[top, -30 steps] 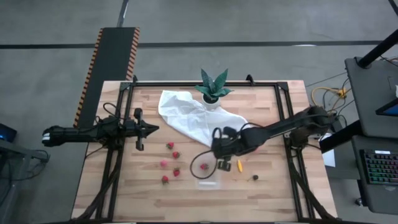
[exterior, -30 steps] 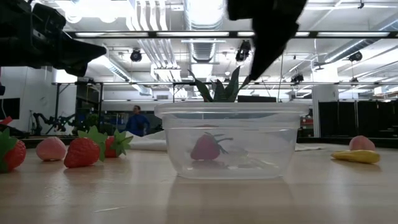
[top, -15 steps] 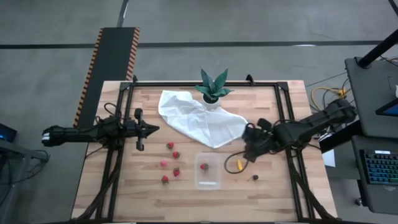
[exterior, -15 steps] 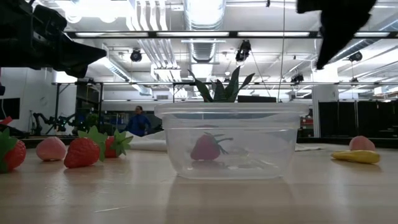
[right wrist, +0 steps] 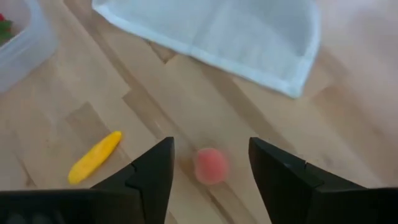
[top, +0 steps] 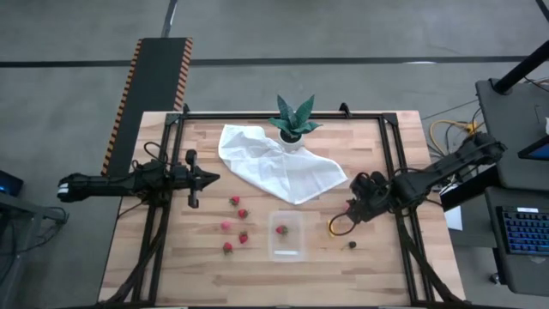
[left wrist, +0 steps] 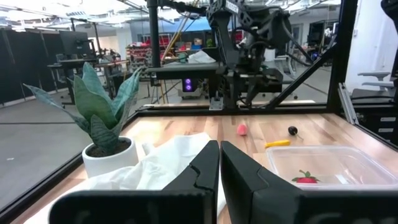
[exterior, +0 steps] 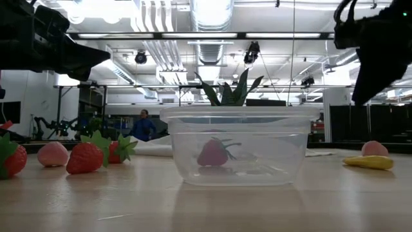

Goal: Pick and placing Produce into tupperware
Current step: Put the pink peach into the transparent bin

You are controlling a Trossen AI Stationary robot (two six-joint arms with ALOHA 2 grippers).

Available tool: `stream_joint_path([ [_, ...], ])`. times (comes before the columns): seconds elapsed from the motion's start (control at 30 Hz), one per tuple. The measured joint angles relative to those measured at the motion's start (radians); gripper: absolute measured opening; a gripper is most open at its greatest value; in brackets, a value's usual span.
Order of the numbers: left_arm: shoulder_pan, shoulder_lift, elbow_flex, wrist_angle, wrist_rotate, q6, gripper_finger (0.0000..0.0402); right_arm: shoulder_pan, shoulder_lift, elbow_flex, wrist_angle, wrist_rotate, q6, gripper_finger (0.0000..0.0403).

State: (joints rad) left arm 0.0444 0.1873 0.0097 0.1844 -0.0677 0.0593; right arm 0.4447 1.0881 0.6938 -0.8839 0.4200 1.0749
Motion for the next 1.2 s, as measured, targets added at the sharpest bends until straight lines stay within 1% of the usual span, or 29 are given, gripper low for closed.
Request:
stream_joint_path([
  [0.1,0.0,0.0,0.0,0.0,0.0,0.0,0.0,0.0,0.021,-0.037,0.065,-0.036,0.0,0.0201],
  [0.17,0.0,0.0,0.0,0.0,0.0,0.0,0.0,0.002,0.039,-0.05,0.064,-0.059,0.0,0.0201],
  [0.57,0.0,0.009,0.0,0.002,0.0,0.0,0.0,0.009,0.133,-0.088,0.084,-0.069,-0.009,0.0201],
  [0.73,0.0,0.011,0.0,0.0,0.0,0.0,0.0,0.009,0.172,-0.104,0.118,-0.075,-0.009,0.0201],
  [0.97,0.0,0.017,0.0,0.001,0.0,0.0,0.0,0.009,0.205,-0.121,0.15,-0.088,-0.005,0.0201],
  [1.2,0.0,0.021,0.0,0.0,0.0,0.0,0.0,0.009,0.222,-0.147,0.22,-0.088,-0.009,0.0201],
])
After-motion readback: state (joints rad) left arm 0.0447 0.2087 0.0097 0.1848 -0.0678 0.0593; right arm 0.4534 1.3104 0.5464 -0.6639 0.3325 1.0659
